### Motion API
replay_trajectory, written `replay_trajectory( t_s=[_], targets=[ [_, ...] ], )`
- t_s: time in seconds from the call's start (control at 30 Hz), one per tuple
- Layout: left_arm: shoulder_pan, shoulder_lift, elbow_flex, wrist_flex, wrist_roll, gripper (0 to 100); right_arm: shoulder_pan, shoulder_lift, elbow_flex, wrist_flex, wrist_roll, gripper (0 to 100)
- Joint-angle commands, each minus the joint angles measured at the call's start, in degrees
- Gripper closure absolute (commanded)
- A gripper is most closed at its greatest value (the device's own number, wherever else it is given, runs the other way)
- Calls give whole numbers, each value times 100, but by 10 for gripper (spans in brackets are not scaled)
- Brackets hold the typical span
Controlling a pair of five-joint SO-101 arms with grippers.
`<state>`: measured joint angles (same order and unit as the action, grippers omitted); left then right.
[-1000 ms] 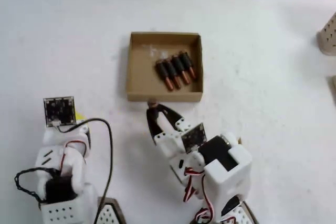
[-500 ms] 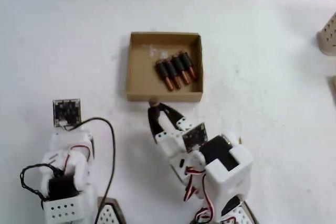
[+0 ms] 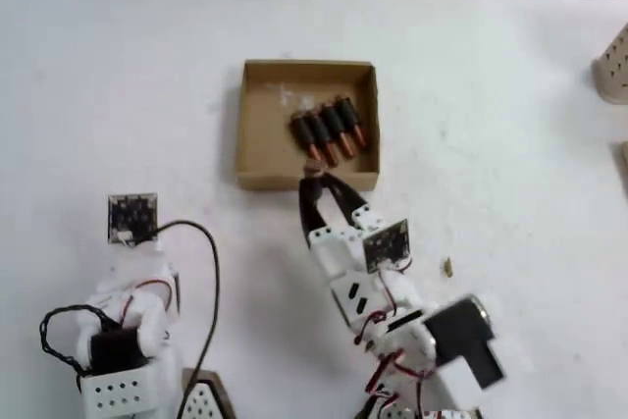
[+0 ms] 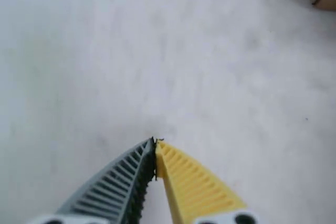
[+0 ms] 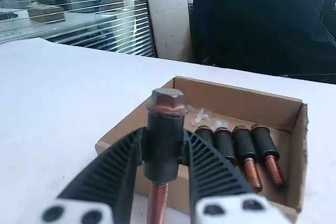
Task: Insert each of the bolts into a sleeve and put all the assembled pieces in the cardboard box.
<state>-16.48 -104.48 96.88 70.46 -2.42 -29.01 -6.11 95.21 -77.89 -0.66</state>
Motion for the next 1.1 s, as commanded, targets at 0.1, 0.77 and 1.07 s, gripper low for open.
replay_trajectory(
  t_s=[0.1,0.77,1.07],
  targets=[
    [-31,-31,-9,316,-62,977,400,-1991,-352,2510,-53,982],
    [-57,-31,9,334,-62,977,1376,-3213,-4958,9868,422,981],
    [-57,-31,9,334,-62,977,1675,-136,-8141,11415,1037,981]
  ],
)
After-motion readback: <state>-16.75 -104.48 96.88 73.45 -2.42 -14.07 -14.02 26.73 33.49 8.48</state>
